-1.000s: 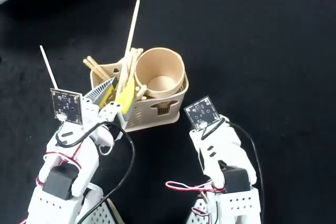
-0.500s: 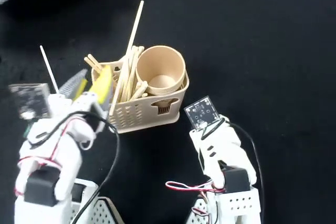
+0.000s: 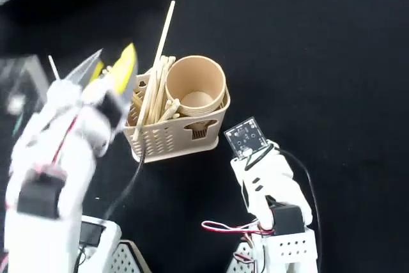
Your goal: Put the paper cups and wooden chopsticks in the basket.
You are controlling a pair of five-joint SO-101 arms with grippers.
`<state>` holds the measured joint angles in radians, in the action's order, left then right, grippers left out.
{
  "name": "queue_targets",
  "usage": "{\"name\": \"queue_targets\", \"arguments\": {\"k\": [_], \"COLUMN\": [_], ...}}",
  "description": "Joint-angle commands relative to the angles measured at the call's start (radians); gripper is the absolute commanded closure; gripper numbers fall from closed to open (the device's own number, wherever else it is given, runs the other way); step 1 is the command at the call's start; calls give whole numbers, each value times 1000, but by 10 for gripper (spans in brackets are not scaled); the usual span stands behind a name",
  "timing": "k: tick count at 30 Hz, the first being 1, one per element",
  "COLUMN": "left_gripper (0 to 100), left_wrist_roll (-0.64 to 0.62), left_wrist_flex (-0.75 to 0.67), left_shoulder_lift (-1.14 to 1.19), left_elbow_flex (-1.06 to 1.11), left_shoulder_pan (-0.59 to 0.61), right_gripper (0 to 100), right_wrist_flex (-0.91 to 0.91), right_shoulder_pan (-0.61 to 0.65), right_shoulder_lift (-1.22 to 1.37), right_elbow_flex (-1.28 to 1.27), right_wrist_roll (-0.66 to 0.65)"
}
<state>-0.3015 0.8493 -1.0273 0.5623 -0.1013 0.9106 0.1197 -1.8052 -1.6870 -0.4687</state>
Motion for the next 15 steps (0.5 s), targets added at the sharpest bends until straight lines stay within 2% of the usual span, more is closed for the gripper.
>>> {"name": "queue_targets", "arguments": {"k": [1,7,15], "left_gripper": [811,811,815], "left_wrist_roll": [-2,101,195], "left_wrist_flex": [158,443,789], "left_shoulder_lift": [451,907,1392], "left_elbow_flex": [-461,-1004,-1601], "left_shoulder_pan": [-2,-24,-24], "right_gripper": [986,986,986], "right_wrist_flex": [5,5,5], "right_shoulder_pan": [-9,-9,-9], "right_shoulder_lift": [-81,-81,-81], "right_elbow_flex": [4,4,4], "right_wrist_roll": [-8,-8,-8]}}
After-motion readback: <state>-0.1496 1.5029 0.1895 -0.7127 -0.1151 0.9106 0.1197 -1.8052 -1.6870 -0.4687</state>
